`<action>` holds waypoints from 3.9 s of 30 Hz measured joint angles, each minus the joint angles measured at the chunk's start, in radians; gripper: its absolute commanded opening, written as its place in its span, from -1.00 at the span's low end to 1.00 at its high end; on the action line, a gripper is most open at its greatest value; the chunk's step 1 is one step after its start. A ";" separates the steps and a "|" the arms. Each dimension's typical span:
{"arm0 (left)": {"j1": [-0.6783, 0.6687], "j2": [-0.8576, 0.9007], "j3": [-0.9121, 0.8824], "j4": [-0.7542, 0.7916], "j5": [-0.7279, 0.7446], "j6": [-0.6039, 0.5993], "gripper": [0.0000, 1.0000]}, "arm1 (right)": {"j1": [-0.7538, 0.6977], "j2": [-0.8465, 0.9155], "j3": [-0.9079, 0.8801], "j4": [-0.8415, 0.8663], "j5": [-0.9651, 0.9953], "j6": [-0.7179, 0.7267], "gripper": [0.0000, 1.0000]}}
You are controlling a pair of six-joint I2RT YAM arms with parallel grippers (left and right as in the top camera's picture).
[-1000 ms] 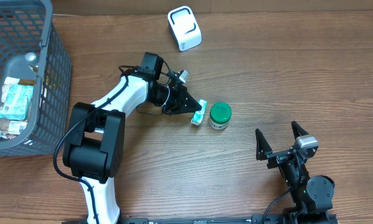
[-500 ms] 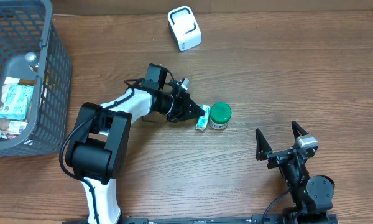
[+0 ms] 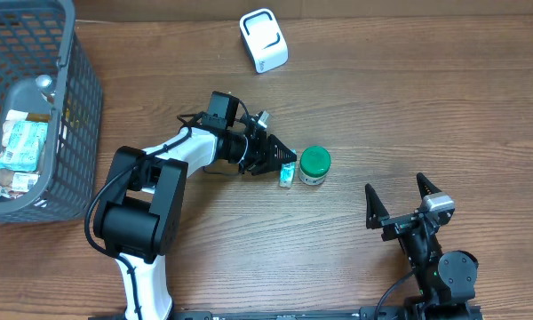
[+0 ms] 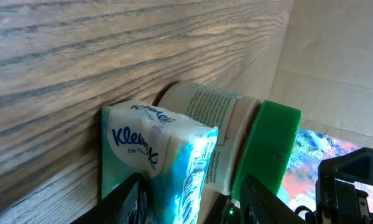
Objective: Scan the item barcode
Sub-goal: 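Stand the packet upright left of the jar and open the left gripper, then raise the left gripper away from the packet and jar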
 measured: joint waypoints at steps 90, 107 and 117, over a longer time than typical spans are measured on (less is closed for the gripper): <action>0.001 -0.485 0.003 -0.584 -1.073 0.377 -0.22 | 0.000 0.000 0.000 0.000 0.000 0.000 1.00; 0.001 -0.485 0.003 -0.593 -1.133 0.380 -0.92 | 0.000 0.000 0.000 0.001 0.000 0.000 1.00; 0.001 -0.485 0.003 -0.601 -1.133 0.380 -0.81 | 0.000 0.000 0.000 0.000 0.000 0.000 1.00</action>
